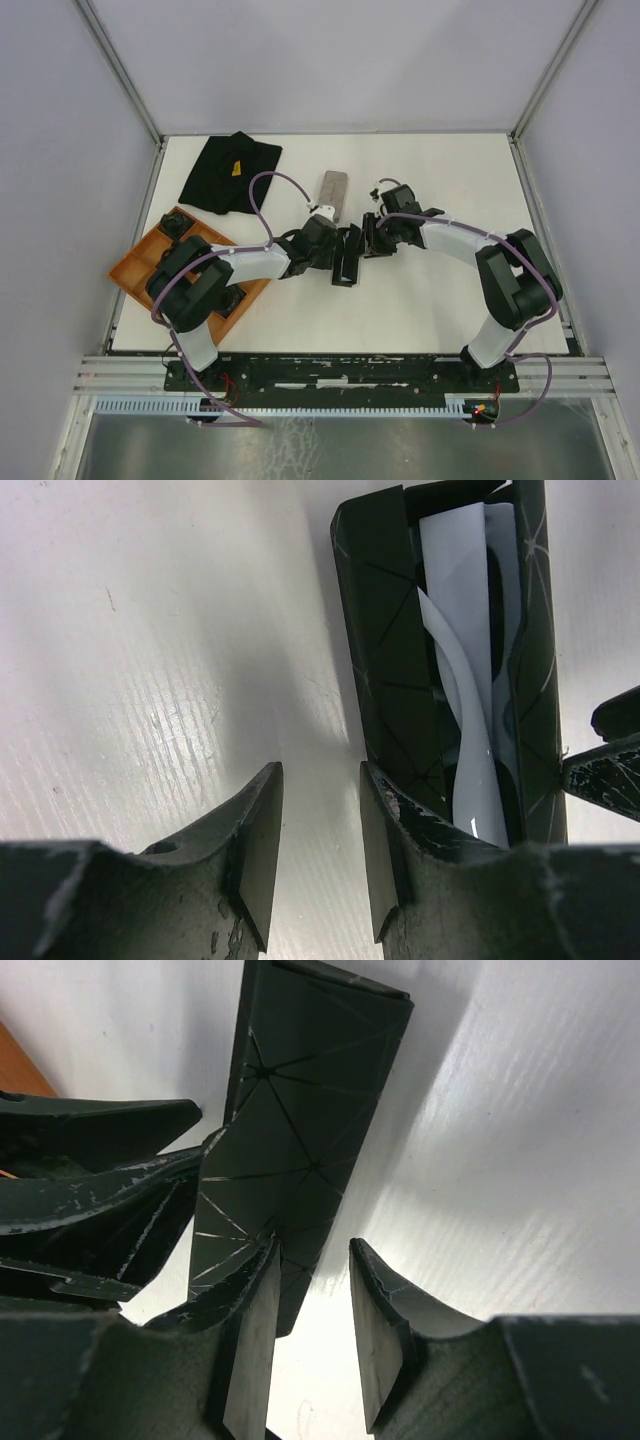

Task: Organize the sunglasses
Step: Close the sunglasses case at the center of the board.

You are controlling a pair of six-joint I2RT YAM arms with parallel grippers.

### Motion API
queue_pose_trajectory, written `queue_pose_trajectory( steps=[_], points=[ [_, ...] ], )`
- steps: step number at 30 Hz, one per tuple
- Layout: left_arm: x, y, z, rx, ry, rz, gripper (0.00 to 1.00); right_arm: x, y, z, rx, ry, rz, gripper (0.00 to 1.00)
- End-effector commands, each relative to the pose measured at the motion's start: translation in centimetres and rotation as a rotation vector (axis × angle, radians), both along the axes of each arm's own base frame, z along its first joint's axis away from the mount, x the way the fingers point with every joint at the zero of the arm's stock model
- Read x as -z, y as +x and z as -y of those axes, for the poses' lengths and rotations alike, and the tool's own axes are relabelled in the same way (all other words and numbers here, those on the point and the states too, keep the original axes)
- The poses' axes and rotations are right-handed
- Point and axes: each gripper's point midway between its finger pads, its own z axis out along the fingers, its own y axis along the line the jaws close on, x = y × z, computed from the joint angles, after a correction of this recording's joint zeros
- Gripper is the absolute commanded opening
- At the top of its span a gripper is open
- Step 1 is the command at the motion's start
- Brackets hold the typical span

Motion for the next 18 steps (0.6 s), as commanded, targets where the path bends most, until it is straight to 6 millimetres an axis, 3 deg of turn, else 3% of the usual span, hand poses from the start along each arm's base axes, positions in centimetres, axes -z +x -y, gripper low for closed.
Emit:
queue_pose_trajectory(
  steps=[1, 11, 18],
  points=[
    [-0.9, 0.7, 1.5, 0.056, -0.028, 0.030, 0.44, -1.6, 1.6, -1.7, -0.018, 0.047, 0.056, 0.42],
    [-1.0, 0.7, 1.6, 0.059, -0.032, 0.031, 0.44, -0.3, 1.4, -2.7, -0.039, 0.026, 0.031, 0.44],
    [-1.1, 0.5, 0.5, 0.027, -0.014, 0.046, 0.43, 1.2, 1.1, -2.0, -0.044, -0.076, 0.013, 0.46]
  ],
)
